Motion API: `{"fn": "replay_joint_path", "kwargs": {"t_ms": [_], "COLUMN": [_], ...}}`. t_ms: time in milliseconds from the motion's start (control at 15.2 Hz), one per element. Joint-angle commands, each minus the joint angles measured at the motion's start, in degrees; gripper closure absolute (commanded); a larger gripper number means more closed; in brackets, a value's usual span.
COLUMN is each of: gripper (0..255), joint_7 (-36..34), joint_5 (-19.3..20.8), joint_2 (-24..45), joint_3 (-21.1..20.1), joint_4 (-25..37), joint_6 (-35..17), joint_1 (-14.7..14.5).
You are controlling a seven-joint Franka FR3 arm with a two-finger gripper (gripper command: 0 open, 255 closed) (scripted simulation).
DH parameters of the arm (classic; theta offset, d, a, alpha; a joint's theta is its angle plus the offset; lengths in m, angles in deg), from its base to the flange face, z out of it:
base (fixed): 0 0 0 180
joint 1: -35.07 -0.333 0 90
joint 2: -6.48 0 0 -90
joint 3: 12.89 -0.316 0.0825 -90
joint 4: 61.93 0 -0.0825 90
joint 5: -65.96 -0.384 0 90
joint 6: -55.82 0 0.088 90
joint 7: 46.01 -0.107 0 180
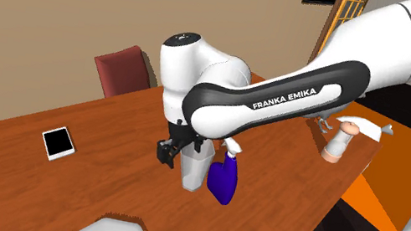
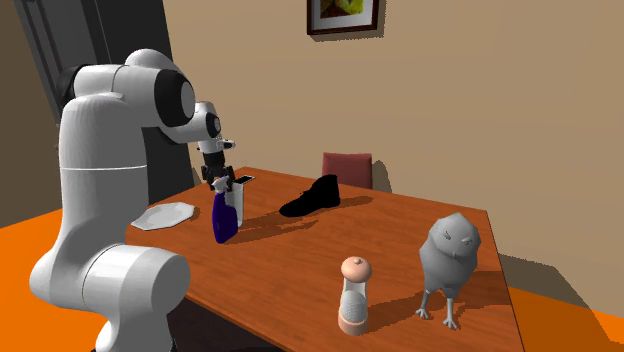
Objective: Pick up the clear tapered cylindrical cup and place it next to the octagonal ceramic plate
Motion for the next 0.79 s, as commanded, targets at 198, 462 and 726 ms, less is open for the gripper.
{"fn": "replay_joint_path", "kwargs": {"t_ms": [198, 462, 726], "gripper": [0, 0, 0], "joint_7": [0.6, 0.6, 0.6], "joint_5": [-0.8, -0.8, -0.8], "joint_2": [-1.7, -1.7, -1.7], "joint_3": [-0.4, -0.4, -0.4], "joint_4": [5.1, 5.1, 5.1], "joint_6": [6.8, 6.8, 6.8], "joint_1": [-0.3, -0.3, -0.3]}}
